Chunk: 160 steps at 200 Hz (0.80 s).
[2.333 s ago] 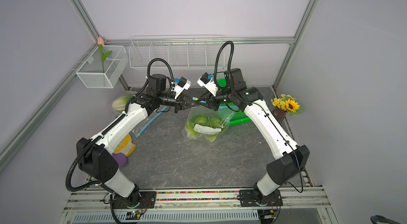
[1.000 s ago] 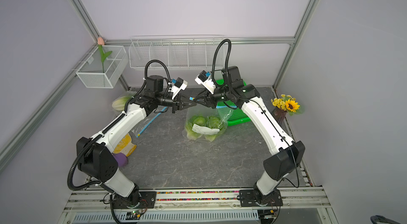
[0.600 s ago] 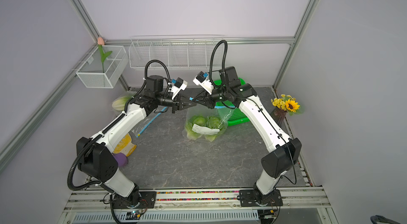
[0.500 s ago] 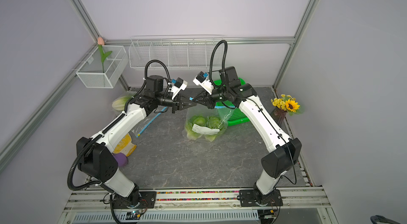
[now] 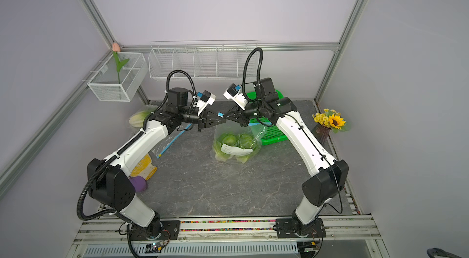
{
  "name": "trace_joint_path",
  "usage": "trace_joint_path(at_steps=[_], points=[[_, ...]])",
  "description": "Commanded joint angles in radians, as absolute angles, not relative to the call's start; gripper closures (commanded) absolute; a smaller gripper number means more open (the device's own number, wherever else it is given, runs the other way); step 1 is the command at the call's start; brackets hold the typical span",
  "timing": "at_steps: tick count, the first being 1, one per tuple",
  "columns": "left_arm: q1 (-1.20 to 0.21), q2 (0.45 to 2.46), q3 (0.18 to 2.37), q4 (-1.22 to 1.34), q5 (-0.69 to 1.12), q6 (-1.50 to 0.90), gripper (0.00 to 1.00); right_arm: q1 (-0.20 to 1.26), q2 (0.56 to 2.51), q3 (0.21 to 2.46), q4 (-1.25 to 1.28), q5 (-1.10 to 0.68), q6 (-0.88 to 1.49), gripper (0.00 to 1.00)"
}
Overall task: Open the zip-top bag and take out the chinese cabbages
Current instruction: Unzip the zipper on the zipper food storage bag.
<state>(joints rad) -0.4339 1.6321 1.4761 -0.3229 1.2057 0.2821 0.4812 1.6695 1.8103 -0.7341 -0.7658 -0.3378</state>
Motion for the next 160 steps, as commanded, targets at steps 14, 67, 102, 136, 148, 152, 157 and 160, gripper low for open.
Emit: trace_joint_path(at_steps=[14, 67, 102, 136, 148, 152, 157, 160], points=[[-0.415, 1.587, 1.457, -0.279, 1.238, 0.276, 1.00, 0.449, 1.628, 1.767, -0.741, -0.765, -0.359, 0.89], [-0.388, 1.572, 1.431, -0.230, 1.236, 0.241, 1.00, 0.421, 1.598, 1.723, -0.740, -0.760, -0.363, 0.89], [-0.357, 1.569, 1.425, -0.190, 1.226, 0.207, 1.00, 0.400, 1.575, 1.691, -0.735, -0.753, -0.365, 0.89], [-0.327, 1.570, 1.428, -0.194, 1.216, 0.210, 1.00, 0.379, 1.548, 1.659, -0.730, -0.748, -0.367, 0.89], [-0.315, 1.567, 1.428, -0.196, 1.217, 0.210, 1.00, 0.369, 1.540, 1.647, -0.730, -0.747, -0.370, 0.89], [-0.310, 1.564, 1.426, -0.195, 1.217, 0.210, 1.00, 0.367, 1.536, 1.644, -0.731, -0.746, -0.370, 0.89], [-0.305, 1.563, 1.426, -0.196, 1.217, 0.211, 1.00, 0.363, 1.533, 1.640, -0.731, -0.744, -0.370, 0.89], [-0.301, 1.562, 1.425, -0.196, 1.217, 0.211, 1.00, 0.360, 1.531, 1.638, -0.731, -0.744, -0.371, 0.89]])
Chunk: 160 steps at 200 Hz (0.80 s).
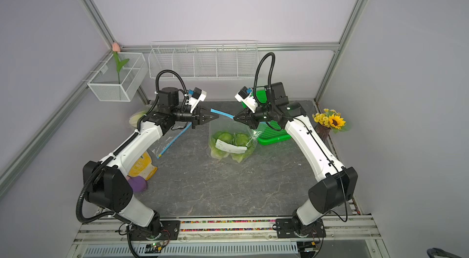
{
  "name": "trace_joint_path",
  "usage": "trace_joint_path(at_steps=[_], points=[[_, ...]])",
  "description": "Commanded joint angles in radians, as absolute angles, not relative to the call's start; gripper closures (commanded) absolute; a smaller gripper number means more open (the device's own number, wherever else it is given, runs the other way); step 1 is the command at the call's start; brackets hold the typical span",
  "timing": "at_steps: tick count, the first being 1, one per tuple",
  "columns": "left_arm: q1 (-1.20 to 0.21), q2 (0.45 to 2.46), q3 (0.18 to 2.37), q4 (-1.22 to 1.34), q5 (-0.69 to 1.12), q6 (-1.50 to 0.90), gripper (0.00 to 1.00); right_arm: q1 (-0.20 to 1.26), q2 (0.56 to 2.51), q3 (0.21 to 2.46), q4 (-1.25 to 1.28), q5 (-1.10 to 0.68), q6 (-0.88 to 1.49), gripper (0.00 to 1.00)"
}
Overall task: Open the zip-top bag and take out the chinese cabbages
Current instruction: Unzip the zipper on the zipper food storage bag.
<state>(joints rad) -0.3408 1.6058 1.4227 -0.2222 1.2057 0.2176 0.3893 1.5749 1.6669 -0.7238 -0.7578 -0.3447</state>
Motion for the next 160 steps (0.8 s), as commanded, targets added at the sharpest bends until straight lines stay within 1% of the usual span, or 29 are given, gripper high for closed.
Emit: trace_joint_path(at_steps=[1, 99, 160], points=[[-0.300, 1.561, 1.425, -0.196, 1.217, 0.211, 1.00, 0.359, 1.530, 1.637, -0.732, -0.744, -0.370, 0.89], [-0.204, 1.549, 1.406, -0.187, 1.198, 0.201, 1.00, 0.286, 1.461, 1.549, -0.729, -0.735, -0.382, 0.88], [-0.186, 1.542, 1.385, -0.149, 1.184, 0.178, 1.00, 0.243, 1.432, 1.513, -0.738, -0.726, -0.390, 0.88]])
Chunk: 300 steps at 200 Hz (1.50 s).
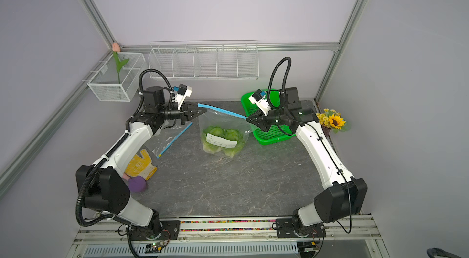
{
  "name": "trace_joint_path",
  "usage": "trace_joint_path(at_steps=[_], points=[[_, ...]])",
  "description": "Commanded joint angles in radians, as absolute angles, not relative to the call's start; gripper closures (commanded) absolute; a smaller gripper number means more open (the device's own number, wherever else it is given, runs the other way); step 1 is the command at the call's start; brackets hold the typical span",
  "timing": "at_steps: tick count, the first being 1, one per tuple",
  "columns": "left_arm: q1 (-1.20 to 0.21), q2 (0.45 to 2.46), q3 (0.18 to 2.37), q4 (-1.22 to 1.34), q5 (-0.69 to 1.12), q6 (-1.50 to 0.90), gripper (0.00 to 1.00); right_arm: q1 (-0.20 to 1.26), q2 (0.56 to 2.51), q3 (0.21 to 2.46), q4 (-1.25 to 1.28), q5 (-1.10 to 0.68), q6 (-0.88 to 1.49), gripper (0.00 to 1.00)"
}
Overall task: Open the zip-top bag and take out the chinese cabbages
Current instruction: Unzip the zipper on the zipper food storage bag.
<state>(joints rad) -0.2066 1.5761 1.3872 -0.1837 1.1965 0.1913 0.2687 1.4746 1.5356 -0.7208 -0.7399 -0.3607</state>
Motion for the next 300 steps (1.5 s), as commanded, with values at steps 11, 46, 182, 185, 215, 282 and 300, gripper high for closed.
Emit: trace_joint_path(at_steps=[11, 46, 182, 185, 215, 282, 300], points=[[-0.183, 1.539, 1.382, -0.149, 1.181, 0.178, 1.00, 0.236, 1.426, 1.504, -0.737, -0.723, -0.390, 0.88], [-0.175, 1.537, 1.380, -0.149, 1.182, 0.178, 1.00, 0.220, 1.409, 1.487, -0.736, -0.723, -0.390, 0.88], [-0.185, 1.482, 1.314, -0.127, 1.145, 0.223, 1.00, 0.212, 1.389, 1.482, -0.662, -0.759, -0.320, 0.62], [-0.188, 1.477, 1.309, -0.127, 1.138, 0.229, 1.00, 0.213, 1.386, 1.479, -0.650, -0.756, -0.306, 0.59], [-0.238, 1.413, 1.242, -0.125, 1.024, 0.319, 1.00, 0.215, 1.333, 1.415, -0.476, -0.629, -0.085, 0.32], [-0.300, 1.282, 1.067, -0.042, 0.862, 0.390, 1.00, 0.263, 1.160, 1.260, -0.403, -0.533, 0.394, 0.24], [-0.308, 1.257, 1.028, -0.002, 0.841, 0.377, 1.00, 0.344, 1.114, 1.204, -0.348, -0.533, 0.517, 0.24]])
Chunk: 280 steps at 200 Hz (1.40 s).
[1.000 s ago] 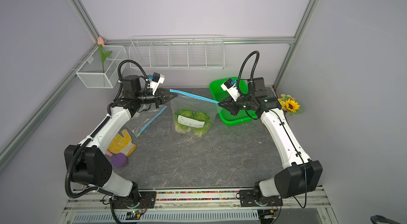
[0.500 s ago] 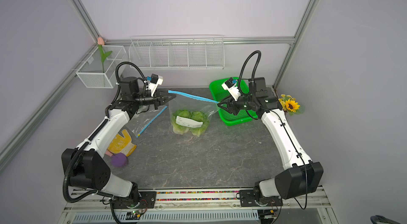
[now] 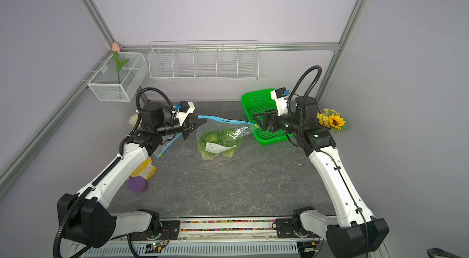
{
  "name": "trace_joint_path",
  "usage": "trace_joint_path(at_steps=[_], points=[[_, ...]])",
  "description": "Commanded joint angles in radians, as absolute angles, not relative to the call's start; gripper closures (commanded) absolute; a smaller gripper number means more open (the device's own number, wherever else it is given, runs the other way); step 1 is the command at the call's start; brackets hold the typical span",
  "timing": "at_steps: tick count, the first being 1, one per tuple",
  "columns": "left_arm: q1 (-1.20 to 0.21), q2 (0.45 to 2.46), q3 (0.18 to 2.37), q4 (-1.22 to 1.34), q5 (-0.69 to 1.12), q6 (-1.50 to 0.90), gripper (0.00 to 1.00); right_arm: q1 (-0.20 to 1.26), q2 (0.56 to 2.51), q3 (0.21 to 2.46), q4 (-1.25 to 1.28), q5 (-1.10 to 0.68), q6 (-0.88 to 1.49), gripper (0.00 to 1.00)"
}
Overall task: Open the zip-top bag and take out the chinese cabbages
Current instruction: Unzip the zipper on the zipper food storage bag, then open the zipper of the food storage bag at the center of the board.
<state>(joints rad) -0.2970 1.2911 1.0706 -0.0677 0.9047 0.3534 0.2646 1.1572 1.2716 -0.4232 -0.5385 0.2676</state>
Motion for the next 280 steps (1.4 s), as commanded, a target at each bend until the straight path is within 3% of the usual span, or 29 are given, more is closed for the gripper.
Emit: trace_joint_path(at_steps=[1, 43, 110, 208, 258, 280], points=[[-0.307, 1.256, 1.027, 0.000, 0.841, 0.376, 1.00, 0.347, 1.112, 1.201, -0.345, -0.531, 0.525, 0.23], [-0.321, 1.247, 0.996, 0.059, 0.838, 0.357, 1.00, 0.495, 1.080, 1.064, -0.135, -0.409, 0.811, 0.24], [-0.324, 1.247, 1.001, 0.060, 0.834, 0.381, 1.00, 0.506, 1.203, 1.061, -0.048, -0.293, 1.128, 0.32], [-0.331, 1.255, 1.021, 0.026, 0.839, 0.404, 1.00, 0.508, 1.329, 1.077, 0.038, -0.340, 1.187, 0.43], [-0.335, 1.266, 1.025, 0.028, 0.848, 0.399, 1.00, 0.511, 1.343, 1.072, 0.043, -0.346, 1.178, 0.59], [-0.337, 1.268, 1.026, 0.025, 0.848, 0.397, 1.00, 0.512, 1.343, 1.072, 0.057, -0.344, 1.172, 0.53]])
